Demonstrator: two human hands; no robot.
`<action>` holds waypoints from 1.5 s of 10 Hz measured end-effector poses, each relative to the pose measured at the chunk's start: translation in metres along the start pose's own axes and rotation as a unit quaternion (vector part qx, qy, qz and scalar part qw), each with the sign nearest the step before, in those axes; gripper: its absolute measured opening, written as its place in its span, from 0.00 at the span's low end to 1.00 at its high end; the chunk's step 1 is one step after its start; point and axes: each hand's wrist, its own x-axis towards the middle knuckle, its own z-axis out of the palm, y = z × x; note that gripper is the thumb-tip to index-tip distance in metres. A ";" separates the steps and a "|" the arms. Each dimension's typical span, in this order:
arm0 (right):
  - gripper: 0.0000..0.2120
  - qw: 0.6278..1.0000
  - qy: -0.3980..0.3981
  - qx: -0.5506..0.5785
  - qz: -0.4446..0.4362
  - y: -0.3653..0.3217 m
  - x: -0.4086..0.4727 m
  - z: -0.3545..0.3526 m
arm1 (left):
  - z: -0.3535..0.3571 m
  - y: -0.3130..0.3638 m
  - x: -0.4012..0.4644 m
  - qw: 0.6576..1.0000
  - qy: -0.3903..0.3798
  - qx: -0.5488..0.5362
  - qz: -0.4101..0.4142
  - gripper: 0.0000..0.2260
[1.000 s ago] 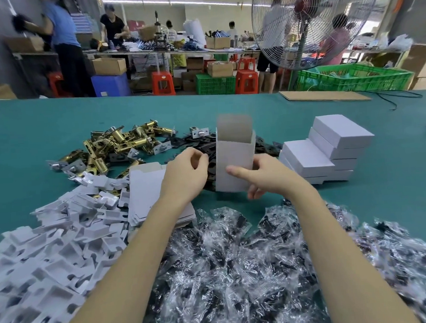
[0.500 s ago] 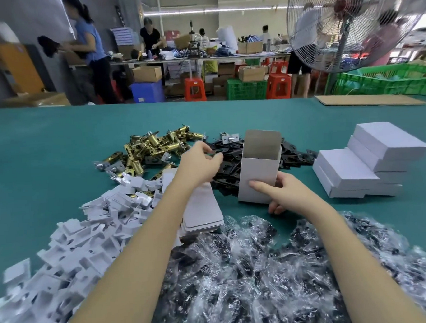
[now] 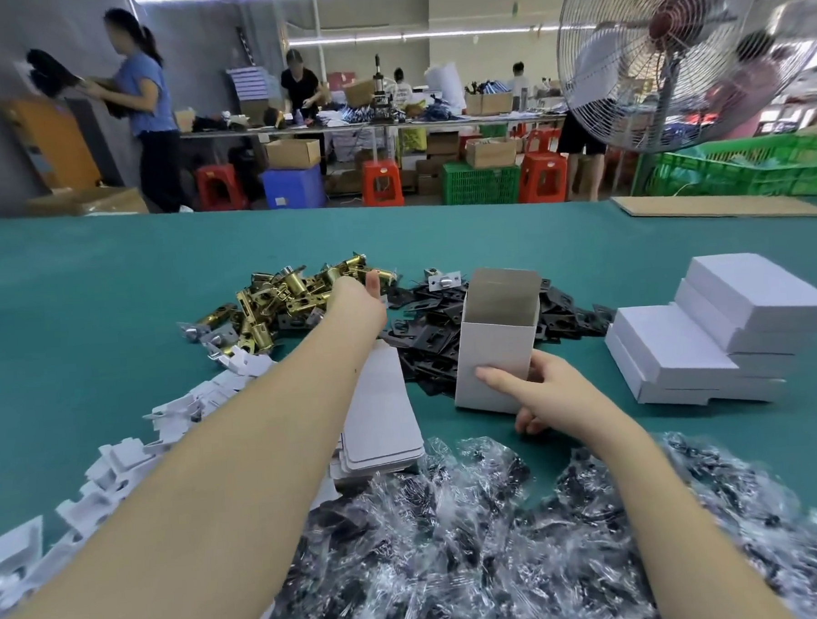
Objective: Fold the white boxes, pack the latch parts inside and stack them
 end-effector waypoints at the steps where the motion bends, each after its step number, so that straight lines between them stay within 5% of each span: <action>1: 0.14 1.000 0.002 -0.005 0.001 0.001 -0.001 0.000 | 0.010 -0.005 0.011 0.973 0.039 -0.219 -0.057 0.03; 2: 0.14 1.000 0.003 -0.007 0.002 0.001 -0.001 -0.001 | 0.014 0.004 0.014 0.904 0.042 -0.409 -0.119 0.11; 3: 0.15 1.000 0.004 -0.006 0.002 0.000 -0.002 0.000 | 0.008 0.003 0.026 0.998 0.024 -0.057 -0.011 0.18; 4: 0.14 1.000 0.007 -0.004 0.002 -0.002 -0.003 0.000 | 0.015 -0.002 0.025 0.984 0.024 0.158 0.081 0.17; 5: 0.13 1.000 0.008 -0.004 0.006 -0.003 -0.005 0.000 | 0.013 0.002 0.007 0.996 -0.010 -0.069 0.060 0.09; 6: 0.13 1.000 0.003 -0.007 0.013 -0.006 -0.006 0.000 | 0.016 0.012 -0.022 0.984 -0.076 -0.161 -0.024 0.13; 7: 0.15 1.000 0.004 -0.014 0.019 -0.012 -0.008 -0.002 | 0.012 0.010 -0.063 0.980 -0.167 -0.034 0.103 0.15; 9: 0.17 0.999 0.036 0.016 -0.019 -0.028 -0.016 -0.012 | -0.008 -0.002 -0.119 0.875 -0.286 0.160 0.357 0.03; 11: 0.20 0.995 0.069 0.006 -0.077 -0.054 -0.026 -0.031 | -0.016 -0.005 -0.125 0.764 -0.284 0.367 0.449 0.05; 13: 0.17 0.979 0.129 -0.047 -0.154 -0.084 -0.035 -0.042 | -0.018 -0.013 -0.116 0.739 -0.256 0.390 0.485 0.09; 15: 0.09 0.950 0.188 -0.078 -0.236 -0.105 -0.036 -0.022 | -0.018 -0.020 -0.114 0.725 -0.319 0.380 0.477 0.12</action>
